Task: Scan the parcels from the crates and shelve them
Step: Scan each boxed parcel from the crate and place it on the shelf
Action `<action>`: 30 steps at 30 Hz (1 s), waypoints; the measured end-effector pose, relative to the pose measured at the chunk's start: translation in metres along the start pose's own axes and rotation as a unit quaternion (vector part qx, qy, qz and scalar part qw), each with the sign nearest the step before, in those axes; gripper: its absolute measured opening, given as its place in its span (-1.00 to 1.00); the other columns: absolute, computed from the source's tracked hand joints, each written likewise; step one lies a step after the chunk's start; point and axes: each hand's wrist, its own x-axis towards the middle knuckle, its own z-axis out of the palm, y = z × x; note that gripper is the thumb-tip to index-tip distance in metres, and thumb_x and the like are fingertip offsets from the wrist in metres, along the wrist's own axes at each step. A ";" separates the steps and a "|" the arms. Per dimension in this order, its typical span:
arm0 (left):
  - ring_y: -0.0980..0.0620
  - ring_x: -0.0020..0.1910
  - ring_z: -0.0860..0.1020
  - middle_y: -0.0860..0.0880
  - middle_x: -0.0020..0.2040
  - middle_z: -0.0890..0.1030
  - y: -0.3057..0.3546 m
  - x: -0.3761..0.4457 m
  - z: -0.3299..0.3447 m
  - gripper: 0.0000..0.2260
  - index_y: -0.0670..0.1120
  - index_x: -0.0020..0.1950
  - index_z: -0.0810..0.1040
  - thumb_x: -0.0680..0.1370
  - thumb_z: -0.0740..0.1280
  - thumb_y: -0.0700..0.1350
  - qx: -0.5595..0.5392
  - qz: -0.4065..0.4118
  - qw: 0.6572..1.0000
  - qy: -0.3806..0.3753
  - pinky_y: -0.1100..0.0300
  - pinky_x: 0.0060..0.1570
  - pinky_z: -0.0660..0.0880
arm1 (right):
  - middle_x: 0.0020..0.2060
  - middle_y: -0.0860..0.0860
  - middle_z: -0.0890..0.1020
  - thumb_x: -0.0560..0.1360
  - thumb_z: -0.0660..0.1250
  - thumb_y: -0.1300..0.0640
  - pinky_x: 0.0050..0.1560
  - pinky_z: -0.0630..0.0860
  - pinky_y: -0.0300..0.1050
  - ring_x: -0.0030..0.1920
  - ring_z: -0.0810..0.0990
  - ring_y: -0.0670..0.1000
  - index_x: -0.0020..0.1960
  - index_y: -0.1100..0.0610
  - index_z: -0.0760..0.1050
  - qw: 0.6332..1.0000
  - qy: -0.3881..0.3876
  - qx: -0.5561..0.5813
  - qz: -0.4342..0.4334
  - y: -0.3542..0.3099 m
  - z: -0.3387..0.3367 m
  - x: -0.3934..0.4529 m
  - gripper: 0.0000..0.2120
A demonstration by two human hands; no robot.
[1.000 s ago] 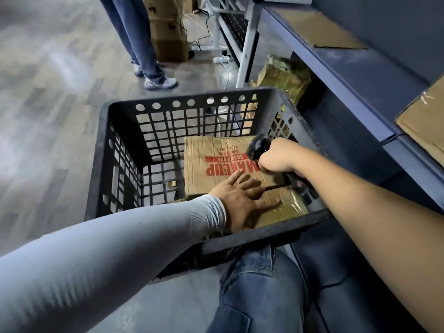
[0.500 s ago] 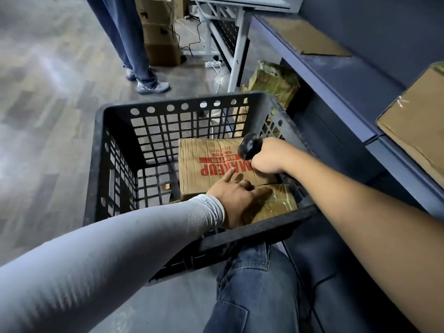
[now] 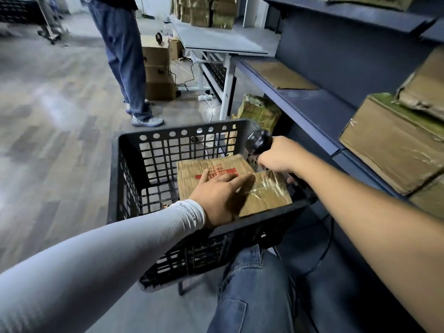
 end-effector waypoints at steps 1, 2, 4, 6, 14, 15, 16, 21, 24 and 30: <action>-0.08 0.58 0.28 -0.01 0.62 0.26 0.000 -0.002 -0.004 -0.05 0.19 0.69 -0.04 0.45 0.47 0.10 -0.001 0.002 1.000 0.022 -0.38 0.56 0.00 | -0.15 0.16 0.65 0.45 0.34 0.15 -0.35 0.49 -0.13 -0.22 0.61 0.16 -0.02 0.21 0.60 1.000 0.004 0.002 0.001 0.000 -0.003 -0.005 -0.83; -0.09 0.56 0.29 0.00 0.61 0.26 -0.001 -0.003 -0.008 -0.08 0.20 0.68 -0.01 0.46 0.47 0.12 0.004 0.005 0.999 0.047 -0.39 0.54 0.04 | -0.16 0.15 0.64 0.46 0.34 0.14 -0.37 0.48 -0.13 -0.23 0.59 0.15 0.00 0.21 0.60 1.000 0.009 0.001 -0.001 0.001 -0.006 -0.009 -0.82; -0.11 0.56 0.28 -0.01 0.62 0.25 -0.002 -0.006 -0.017 -0.06 0.19 0.69 -0.02 0.46 0.47 0.19 0.034 0.015 0.996 0.082 -0.38 0.52 0.12 | -0.14 0.16 0.63 0.49 0.34 0.12 -0.33 0.56 -0.08 -0.18 0.60 0.16 0.03 0.21 0.61 1.000 0.017 0.006 -0.004 0.001 -0.010 -0.019 -0.80; -0.13 0.56 0.26 -0.05 0.62 0.23 -0.004 -0.008 -0.026 0.01 0.17 0.69 -0.07 0.44 0.50 0.24 0.074 0.031 0.992 0.102 -0.33 0.51 0.18 | -0.12 0.17 0.64 0.48 0.33 0.10 -0.21 0.69 0.07 -0.13 0.63 0.21 0.01 0.18 0.60 0.999 0.028 0.036 -0.001 0.004 -0.015 -0.027 -0.81; -0.22 0.46 0.34 -0.16 0.51 0.38 0.015 -0.012 -0.048 0.01 0.04 0.68 0.14 0.31 0.54 0.04 0.095 0.098 0.962 0.238 -0.23 0.50 0.30 | -0.21 0.07 0.61 0.46 0.42 0.13 -0.19 0.54 -0.04 -0.18 0.58 0.14 -0.12 0.09 0.57 0.968 0.101 0.228 0.004 0.026 -0.033 -0.061 -0.95; -0.22 0.47 0.34 -0.16 0.51 0.38 0.023 -0.012 -0.051 -0.01 0.03 0.68 0.17 0.31 0.54 0.03 0.095 0.104 0.958 0.249 -0.24 0.51 0.28 | -0.18 0.08 0.63 0.44 0.43 0.13 -0.12 0.61 0.02 -0.15 0.61 0.14 -0.10 0.07 0.58 0.958 0.113 0.262 0.014 0.031 -0.035 -0.065 -0.94; -0.23 0.48 0.33 -0.16 0.51 0.38 0.030 -0.010 -0.054 -0.02 0.02 0.67 0.18 0.31 0.54 0.01 0.096 0.112 0.955 0.257 -0.25 0.52 0.27 | -0.14 0.08 0.66 0.42 0.44 0.11 -0.02 0.67 0.12 -0.10 0.64 0.15 -0.08 0.05 0.59 0.949 0.123 0.290 0.024 0.037 -0.038 -0.071 -0.91; -0.25 0.53 0.29 -0.16 0.54 0.34 0.075 0.000 -0.061 -0.04 0.00 0.68 0.17 0.31 0.49 0.00 0.129 0.155 0.944 0.260 -0.32 0.54 0.20 | -0.08 0.03 0.66 0.46 0.47 0.13 -0.05 0.71 0.15 -0.04 0.63 0.08 -0.04 0.00 0.60 0.914 0.186 0.358 0.049 0.075 -0.051 -0.107 -0.89; -0.24 0.54 0.31 -0.17 0.53 0.36 0.105 0.001 -0.050 -0.13 -0.04 0.68 0.16 0.39 0.36 0.08 0.133 0.196 0.929 0.283 -0.32 0.54 0.19 | -0.09 0.01 0.66 0.48 0.46 0.16 -0.17 0.69 0.03 -0.05 0.63 0.05 0.00 0.04 0.61 0.896 0.218 0.383 0.061 0.102 -0.054 -0.135 -0.88; -0.25 0.54 0.30 -0.19 0.52 0.38 0.153 0.000 -0.014 0.02 -0.07 0.66 0.19 0.28 0.58 -0.03 0.139 0.276 0.901 0.305 -0.34 0.54 0.19 | -0.03 0.08 0.70 0.49 0.45 0.17 -0.12 0.71 0.09 -0.05 0.65 0.07 -0.02 0.03 0.60 0.882 0.250 0.385 0.104 0.156 -0.041 -0.189 -0.90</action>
